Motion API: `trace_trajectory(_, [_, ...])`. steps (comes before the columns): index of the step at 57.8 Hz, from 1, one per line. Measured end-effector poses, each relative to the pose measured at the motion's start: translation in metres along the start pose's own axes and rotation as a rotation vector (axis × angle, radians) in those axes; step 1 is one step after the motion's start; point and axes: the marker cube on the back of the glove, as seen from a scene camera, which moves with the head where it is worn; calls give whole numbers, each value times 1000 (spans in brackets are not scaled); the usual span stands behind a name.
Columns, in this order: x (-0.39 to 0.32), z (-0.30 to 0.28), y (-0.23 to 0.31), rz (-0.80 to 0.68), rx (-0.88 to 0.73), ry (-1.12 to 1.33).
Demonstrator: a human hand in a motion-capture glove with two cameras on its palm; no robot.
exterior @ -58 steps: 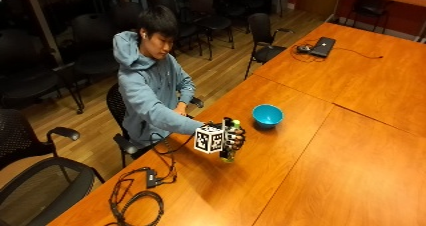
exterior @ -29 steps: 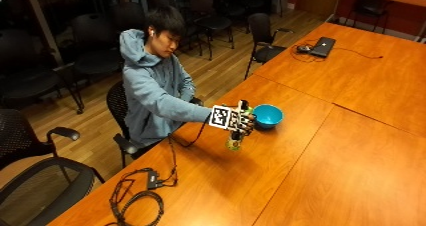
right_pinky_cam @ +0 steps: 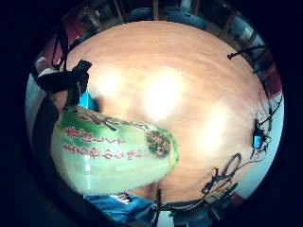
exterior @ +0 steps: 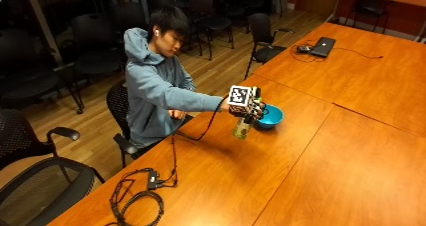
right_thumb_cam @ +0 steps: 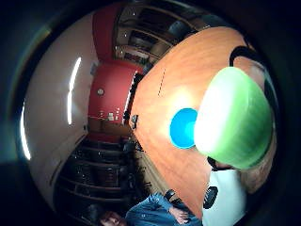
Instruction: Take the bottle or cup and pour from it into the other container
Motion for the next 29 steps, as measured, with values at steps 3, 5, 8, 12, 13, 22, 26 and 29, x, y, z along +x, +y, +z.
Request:
trace_trajectory(3, [-5,-1,-4,-7,-13,25])
trace_trajectory(5, [-9,0,-4,-13,-29,43])
trace_trajectory(8, [-14,2,-7,-13,-41,70])
trace_trajectory(12, [-22,7,-10,-18,-51,95])
trace_trajectory(13, [-23,8,-10,-20,-54,100])
trace_trajectory(22, [-35,20,-13,-10,-77,91])
trace_trajectory(26, [-35,23,-14,-22,-95,115])
trace_trajectory(29, [-38,28,-17,-28,-89,114])
